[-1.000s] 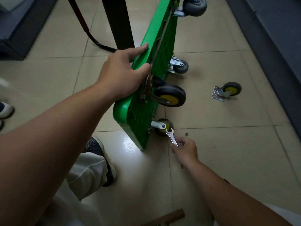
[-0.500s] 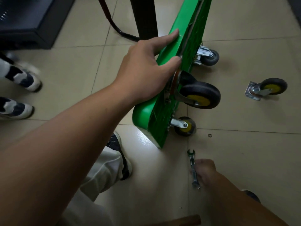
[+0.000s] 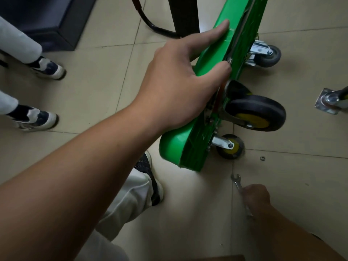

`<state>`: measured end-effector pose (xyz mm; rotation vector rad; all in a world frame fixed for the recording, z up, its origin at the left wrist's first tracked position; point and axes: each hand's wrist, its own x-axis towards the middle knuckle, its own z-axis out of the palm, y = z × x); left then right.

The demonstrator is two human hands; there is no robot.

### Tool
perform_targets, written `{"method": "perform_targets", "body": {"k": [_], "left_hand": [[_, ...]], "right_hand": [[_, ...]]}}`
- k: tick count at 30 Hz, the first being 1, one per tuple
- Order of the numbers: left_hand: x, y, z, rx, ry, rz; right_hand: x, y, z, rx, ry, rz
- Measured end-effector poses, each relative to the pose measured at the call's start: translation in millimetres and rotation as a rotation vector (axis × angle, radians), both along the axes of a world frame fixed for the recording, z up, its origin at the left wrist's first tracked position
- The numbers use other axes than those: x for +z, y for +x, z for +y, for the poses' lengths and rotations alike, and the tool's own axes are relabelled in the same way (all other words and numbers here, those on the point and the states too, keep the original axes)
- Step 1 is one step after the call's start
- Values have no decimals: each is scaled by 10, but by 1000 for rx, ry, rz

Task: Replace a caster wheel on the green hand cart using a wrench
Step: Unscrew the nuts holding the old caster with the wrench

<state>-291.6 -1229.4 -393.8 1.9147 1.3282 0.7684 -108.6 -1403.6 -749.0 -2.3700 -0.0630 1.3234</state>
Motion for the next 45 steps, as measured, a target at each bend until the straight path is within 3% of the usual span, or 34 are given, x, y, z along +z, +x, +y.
{"method": "perform_targets", "body": {"k": [8,12,16,19,23,27,32,36,45], "left_hand": [[8,-2,-6,0,-5,-20],[16,-4,-19,-2,-12,-15],[25,1,-19,-2,3,1],[23,-1,-10,1,-4,3],[11,-4,-9,3,-4,-2],[11,-26,0,-8,-17,18],[53,-138,-36,-92,-129,28],[43,-247,-170,-188,-189,55],[91,-246,-209,-154,-197,53]], "right_hand": [[-18,-95,-2,424,-123,-219],[-56,-28,-40,653,-178,-215],[44,16,17,654,-122,-196],[319,-18,200,575,46,-212],[986,-210,568,410,473,-127],[1783,-474,711,259,809,88],[2298,-734,686,88,899,266],[2443,-854,734,-37,883,299],[2562,-987,859,-239,942,345]]}}
